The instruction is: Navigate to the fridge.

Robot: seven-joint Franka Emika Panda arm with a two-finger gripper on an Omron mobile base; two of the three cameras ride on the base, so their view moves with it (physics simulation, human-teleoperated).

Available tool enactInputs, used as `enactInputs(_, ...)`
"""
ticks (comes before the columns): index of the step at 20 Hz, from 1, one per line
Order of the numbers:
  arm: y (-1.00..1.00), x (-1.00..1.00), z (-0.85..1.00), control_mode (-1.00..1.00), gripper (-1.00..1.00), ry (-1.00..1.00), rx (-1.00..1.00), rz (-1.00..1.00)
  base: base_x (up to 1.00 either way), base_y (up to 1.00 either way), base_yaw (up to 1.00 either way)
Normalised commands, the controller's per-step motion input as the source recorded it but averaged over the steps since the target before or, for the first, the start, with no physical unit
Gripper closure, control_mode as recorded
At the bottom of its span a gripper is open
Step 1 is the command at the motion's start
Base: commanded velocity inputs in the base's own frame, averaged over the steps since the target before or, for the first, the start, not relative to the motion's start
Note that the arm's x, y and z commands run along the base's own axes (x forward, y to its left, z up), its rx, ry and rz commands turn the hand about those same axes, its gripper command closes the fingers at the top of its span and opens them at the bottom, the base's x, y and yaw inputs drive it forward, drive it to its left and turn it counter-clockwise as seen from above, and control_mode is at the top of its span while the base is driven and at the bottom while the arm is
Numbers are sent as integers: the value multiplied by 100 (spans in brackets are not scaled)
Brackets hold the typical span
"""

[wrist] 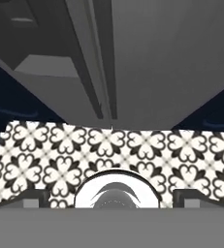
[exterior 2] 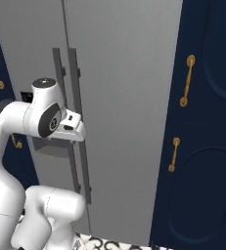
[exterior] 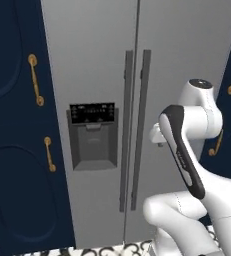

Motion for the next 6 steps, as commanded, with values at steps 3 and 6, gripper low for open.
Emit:
enactInputs(3, 0, 0, 0, 100, -100, 0, 0, 0, 31, 47, -6)
enactInputs(6, 0, 0, 0, 100, -100, 0, 0, 0, 32, 53, -6)
